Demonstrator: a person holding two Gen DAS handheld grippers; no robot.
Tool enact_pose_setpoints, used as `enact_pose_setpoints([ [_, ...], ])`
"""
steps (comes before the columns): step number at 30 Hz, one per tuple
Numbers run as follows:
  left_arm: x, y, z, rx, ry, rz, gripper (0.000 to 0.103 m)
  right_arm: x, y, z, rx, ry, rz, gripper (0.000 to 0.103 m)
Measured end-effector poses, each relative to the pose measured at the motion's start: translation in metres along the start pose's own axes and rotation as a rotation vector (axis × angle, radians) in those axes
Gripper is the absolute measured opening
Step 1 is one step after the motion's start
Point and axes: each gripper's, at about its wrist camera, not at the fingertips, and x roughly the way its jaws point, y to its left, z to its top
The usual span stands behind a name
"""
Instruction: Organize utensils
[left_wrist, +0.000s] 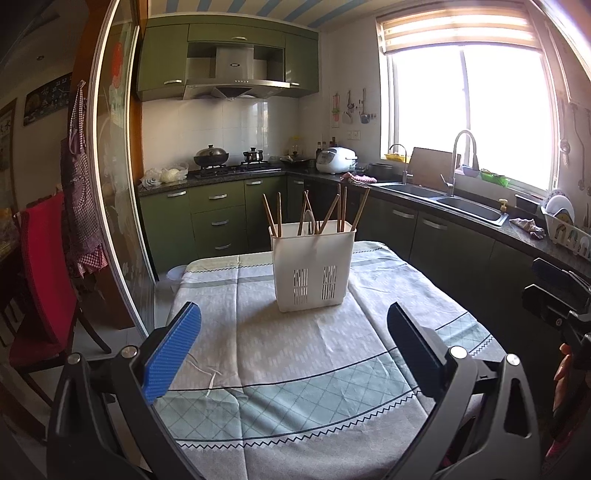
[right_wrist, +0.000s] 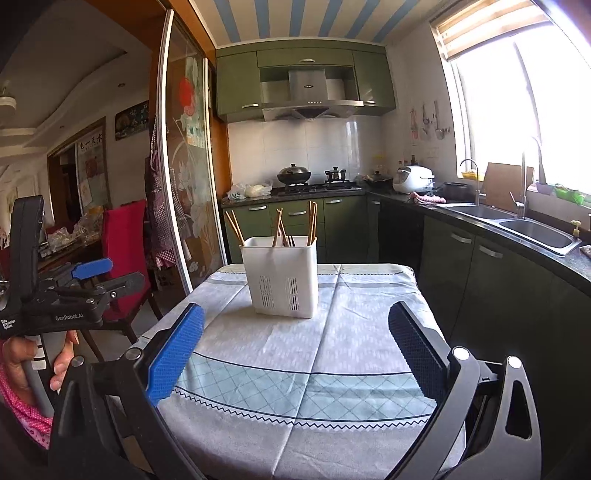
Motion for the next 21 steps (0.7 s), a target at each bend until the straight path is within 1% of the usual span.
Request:
enact_pose_setpoints([
  [2, -0.001, 0.005, -0.001, -0.018, 0.002, 0.006, 0.096, -0.001, 0.000, 0.000, 0.000, 0.002, -0.010, 0.098],
  [5, -0.001, 0.009, -0.002, -0.013, 0.009, 0.020, 0.096, 0.001, 0.000, -0.002, 0.000, 0.011, -0.031, 0.098],
  [8, -0.001, 0.013, -0.003, -0.023, 0.013, 0.018, 0.096, 0.006, 0.000, -0.003, -0.005, 0.026, -0.052, 0.098],
  [15, 0.002, 0.025, -0.009, -0.062, 0.032, 0.013, 0.096, 0.018, 0.007, -0.004, -0.023, 0.057, -0.047, 0.098],
  [21, 0.001, 0.035, -0.011, -0.084, 0.035, 0.007, 0.096, 0.022, 0.015, -0.005, -0.035, 0.066, -0.044, 0.098],
])
